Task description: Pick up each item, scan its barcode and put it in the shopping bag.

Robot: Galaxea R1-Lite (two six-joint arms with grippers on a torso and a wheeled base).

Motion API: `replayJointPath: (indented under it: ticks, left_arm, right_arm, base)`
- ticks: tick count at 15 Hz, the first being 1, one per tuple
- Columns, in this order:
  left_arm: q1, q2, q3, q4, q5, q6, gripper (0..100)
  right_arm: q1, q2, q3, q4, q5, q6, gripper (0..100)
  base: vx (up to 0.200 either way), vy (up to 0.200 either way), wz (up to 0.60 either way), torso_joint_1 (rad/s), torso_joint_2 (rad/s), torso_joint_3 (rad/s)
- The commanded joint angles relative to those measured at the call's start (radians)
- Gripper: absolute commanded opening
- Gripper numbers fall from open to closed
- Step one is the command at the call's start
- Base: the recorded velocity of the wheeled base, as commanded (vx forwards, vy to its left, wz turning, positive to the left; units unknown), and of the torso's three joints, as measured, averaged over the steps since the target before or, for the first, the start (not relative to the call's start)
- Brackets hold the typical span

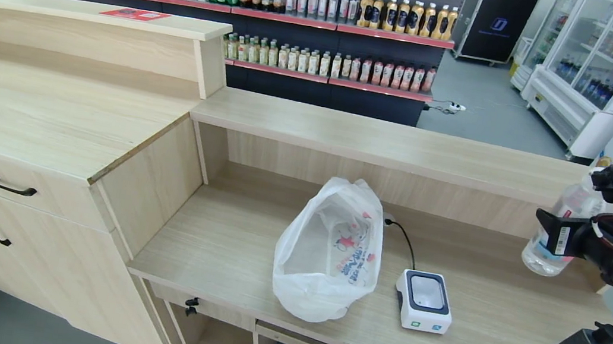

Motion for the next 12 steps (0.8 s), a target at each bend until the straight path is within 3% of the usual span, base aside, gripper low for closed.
replayJointPath:
  ticks: [1,2,5,12]
  left_arm:
    - [0.001,0.000,0.000,0.000,0.001,0.000,100]
    - [0.001,0.000,0.001,0.000,0.001,0.000,100]
    - [0.001,0.000,0.001,0.000,0.001,0.000,100]
    - [0.001,0.000,0.001,0.000,0.001,0.000,100]
  right_arm:
    - [0.028,0.105,-0.034,-0.041,0.002,-0.008,0]
    - [0.048,0.154,-0.049,-0.094,0.008,-0.017,0]
    - [0.045,0.278,-0.046,-0.194,0.166,-0.008,0]
    - [0.040,0.464,-0.069,-0.323,0.216,0.034,0]
  base:
    - [0.000,0.000,0.60,-0.002,0.00,0.007]
    - [0.000,0.000,0.60,0.002,0.00,0.002]
    - [0.000,0.000,0.00,0.000,0.00,0.000]
    - [0.000,0.000,0.00,0.000,0.00,0.000]
